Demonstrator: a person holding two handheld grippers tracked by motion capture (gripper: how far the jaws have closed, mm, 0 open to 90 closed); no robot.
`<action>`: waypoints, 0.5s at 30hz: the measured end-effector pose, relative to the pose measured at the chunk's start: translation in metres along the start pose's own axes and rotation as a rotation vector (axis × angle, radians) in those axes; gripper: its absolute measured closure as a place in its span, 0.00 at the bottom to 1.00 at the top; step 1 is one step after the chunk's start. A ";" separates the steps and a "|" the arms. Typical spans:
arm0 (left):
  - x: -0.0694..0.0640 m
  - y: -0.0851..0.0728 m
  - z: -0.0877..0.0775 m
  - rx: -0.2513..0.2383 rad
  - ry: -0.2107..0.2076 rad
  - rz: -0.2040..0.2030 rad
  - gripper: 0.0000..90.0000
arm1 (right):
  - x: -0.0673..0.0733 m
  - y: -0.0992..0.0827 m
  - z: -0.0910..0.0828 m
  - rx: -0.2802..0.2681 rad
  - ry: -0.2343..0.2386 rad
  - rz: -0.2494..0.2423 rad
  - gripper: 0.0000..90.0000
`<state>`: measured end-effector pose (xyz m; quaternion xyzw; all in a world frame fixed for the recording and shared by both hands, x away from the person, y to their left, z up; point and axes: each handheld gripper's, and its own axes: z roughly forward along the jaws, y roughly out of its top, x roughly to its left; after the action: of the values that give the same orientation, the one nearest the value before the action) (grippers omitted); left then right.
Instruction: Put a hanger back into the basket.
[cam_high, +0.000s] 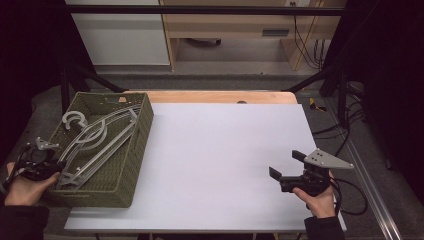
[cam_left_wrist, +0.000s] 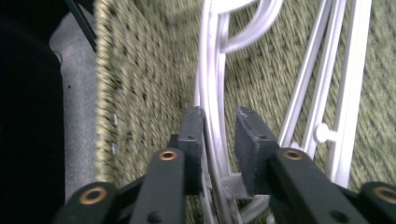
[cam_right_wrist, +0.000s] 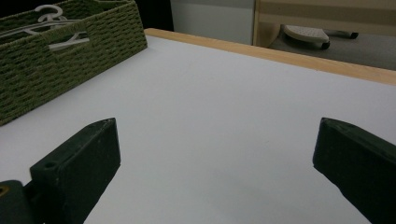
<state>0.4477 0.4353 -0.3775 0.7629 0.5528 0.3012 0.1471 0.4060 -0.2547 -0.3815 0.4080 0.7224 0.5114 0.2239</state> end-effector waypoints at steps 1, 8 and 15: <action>0.001 0.001 0.000 0.017 0.007 0.008 0.90 | 0.000 0.000 0.000 0.000 0.000 -0.001 0.01; -0.005 0.003 0.003 0.019 0.049 0.000 0.91 | 0.000 0.000 0.000 0.001 0.003 -0.001 0.01; -0.005 -0.004 0.000 0.001 0.023 0.052 0.90 | 0.001 0.000 0.002 0.007 0.002 0.001 0.01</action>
<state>0.4438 0.4316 -0.3809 0.7736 0.5347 0.3134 0.1324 0.4067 -0.2529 -0.3826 0.4084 0.7244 0.5093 0.2214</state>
